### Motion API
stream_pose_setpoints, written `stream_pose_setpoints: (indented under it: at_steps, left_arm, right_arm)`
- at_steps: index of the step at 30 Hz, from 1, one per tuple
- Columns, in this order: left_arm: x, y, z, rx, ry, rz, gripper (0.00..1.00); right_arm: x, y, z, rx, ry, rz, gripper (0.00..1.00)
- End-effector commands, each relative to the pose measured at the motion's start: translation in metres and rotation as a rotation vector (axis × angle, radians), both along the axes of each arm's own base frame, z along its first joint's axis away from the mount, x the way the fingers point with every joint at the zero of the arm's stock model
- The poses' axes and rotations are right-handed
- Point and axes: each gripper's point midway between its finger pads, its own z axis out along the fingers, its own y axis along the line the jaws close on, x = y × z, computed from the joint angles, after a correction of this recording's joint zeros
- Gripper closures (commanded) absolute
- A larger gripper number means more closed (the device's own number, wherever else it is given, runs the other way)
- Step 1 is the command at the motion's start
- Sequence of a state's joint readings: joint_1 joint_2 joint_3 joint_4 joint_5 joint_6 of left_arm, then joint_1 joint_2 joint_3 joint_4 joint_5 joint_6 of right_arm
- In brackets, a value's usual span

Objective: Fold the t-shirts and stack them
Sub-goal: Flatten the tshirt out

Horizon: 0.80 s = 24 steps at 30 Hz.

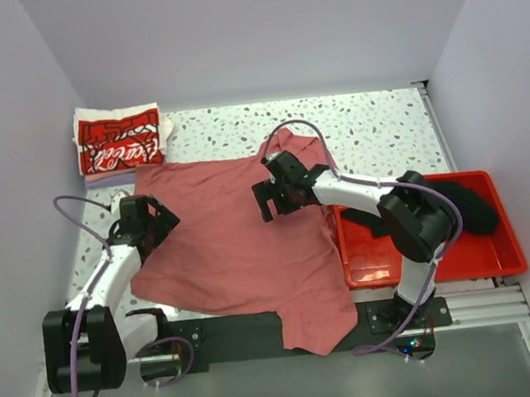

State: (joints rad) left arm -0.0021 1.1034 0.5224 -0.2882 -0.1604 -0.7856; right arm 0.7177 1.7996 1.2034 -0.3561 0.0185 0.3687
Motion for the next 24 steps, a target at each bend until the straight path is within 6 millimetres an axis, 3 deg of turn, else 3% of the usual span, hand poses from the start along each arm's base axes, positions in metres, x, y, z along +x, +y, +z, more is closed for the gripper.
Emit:
stream_pose_setpoints:
  at_steps: [1,6,11,13,14,16,17,19,24]
  left_arm:
    - [0.011,0.003,-0.005,0.009,-0.020,0.020,0.00]
    - [0.019,0.010,-0.024,0.041,0.036,0.043,0.00]
    - [0.037,0.019,-0.033,0.086,0.080,0.063,0.00]
    - [0.048,0.020,-0.035,0.092,0.087,0.060,0.00]
    - [0.052,0.020,-0.037,0.093,0.092,0.058,0.00]
    - [0.064,0.019,-0.039,0.092,0.101,0.050,0.00]
    - [0.069,0.019,-0.039,0.089,0.101,0.049,0.00]
    - [0.083,0.019,-0.038,0.094,0.095,0.040,0.00]
    - [0.112,0.032,-0.027,0.111,0.067,0.067,0.00]
  right_arm:
    - [0.013,-0.005,-0.011,-0.068,0.006,-0.058,0.01]
    - [0.027,-0.008,-0.029,-0.139,0.010,-0.084,0.01]
    - [0.054,-0.011,-0.045,-0.138,0.041,-0.118,0.01]
    - [0.074,-0.014,-0.044,-0.110,0.041,-0.140,0.01]
    - [0.077,-0.014,-0.053,-0.103,0.064,-0.131,0.01]
    - [0.098,-0.011,-0.046,-0.057,0.054,-0.129,0.01]
    - [0.102,-0.012,-0.055,-0.063,0.067,-0.119,0.01]
    - [0.123,-0.009,-0.047,-0.044,0.039,-0.121,0.01]
    - [0.153,0.007,-0.041,-0.019,-0.004,-0.072,0.01]
